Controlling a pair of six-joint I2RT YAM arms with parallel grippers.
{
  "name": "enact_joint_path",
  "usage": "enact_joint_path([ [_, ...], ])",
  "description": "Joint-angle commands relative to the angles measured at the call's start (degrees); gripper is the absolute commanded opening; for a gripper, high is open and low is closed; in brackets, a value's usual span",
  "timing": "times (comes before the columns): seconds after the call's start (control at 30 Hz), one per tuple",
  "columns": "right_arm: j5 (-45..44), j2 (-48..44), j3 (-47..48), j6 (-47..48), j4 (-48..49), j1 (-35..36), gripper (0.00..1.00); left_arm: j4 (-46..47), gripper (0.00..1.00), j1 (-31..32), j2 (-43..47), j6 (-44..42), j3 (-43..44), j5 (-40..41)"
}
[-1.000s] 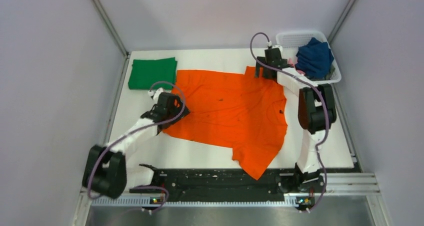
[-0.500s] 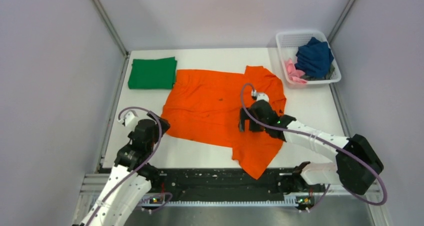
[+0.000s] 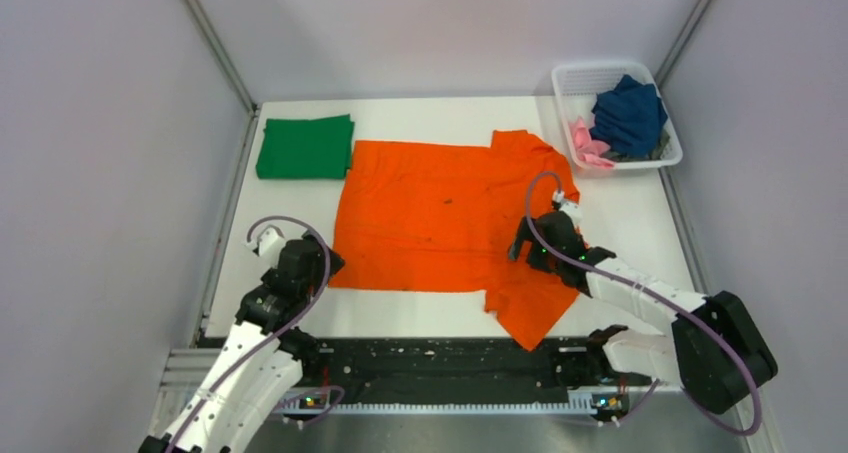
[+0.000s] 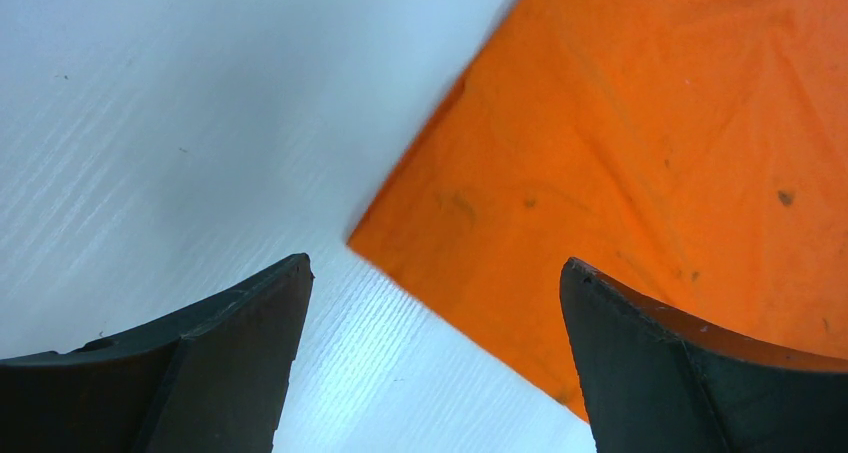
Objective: Fold and stack the t-shirts
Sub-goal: Flatten out the tshirt
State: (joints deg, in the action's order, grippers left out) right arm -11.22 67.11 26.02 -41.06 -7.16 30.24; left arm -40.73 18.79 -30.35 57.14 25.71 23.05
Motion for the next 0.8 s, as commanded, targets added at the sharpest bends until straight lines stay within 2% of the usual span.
enact_joint_path([
  [0.0,-6.6,-4.3,-0.9,2.0,-11.3,-4.9,0.99,1.1,0.99,-0.2,-2.1,0.2,0.1,-1.3],
  [0.07,-6.4,-6.9,0.8,4.0,-11.6,-5.7,0.99,1.4,0.99,-0.2,-3.0,0.6,-0.3,-3.2],
  [0.13,-2.5,-9.5,1.9,6.2,-10.4,-6.4,0.99,2.3,0.99,-0.1,-3.8,0.8,-1.0,-6.9],
  [0.2,-0.4,-11.7,2.7,6.9,-10.5,-4.9,0.99,3.4,0.92,-0.1,-4.8,1.3,-2.2,-9.7],
  [0.33,-3.1,-16.6,4.3,6.1,-16.5,-3.3,0.99,3.4,0.85,0.0,-7.3,2.5,-4.0,-13.1],
  [0.53,-5.6,-22.7,3.1,1.5,-27.5,-3.1,0.99,4.5,0.73,0.0,-14.6,2.8,-4.3,-10.7],
  [0.67,-2.6,-27.5,1.2,-1.2,-29.1,-2.6,0.99,11.3,0.72,0.0,-19.5,2.3,-5.2,-11.7],
  [0.77,-2.1,-29.4,1.5,-3.4,-31.5,-1.8,0.97,13.6,0.66,-0.1,-23.9,2.3,-4.5,-10.4],
])
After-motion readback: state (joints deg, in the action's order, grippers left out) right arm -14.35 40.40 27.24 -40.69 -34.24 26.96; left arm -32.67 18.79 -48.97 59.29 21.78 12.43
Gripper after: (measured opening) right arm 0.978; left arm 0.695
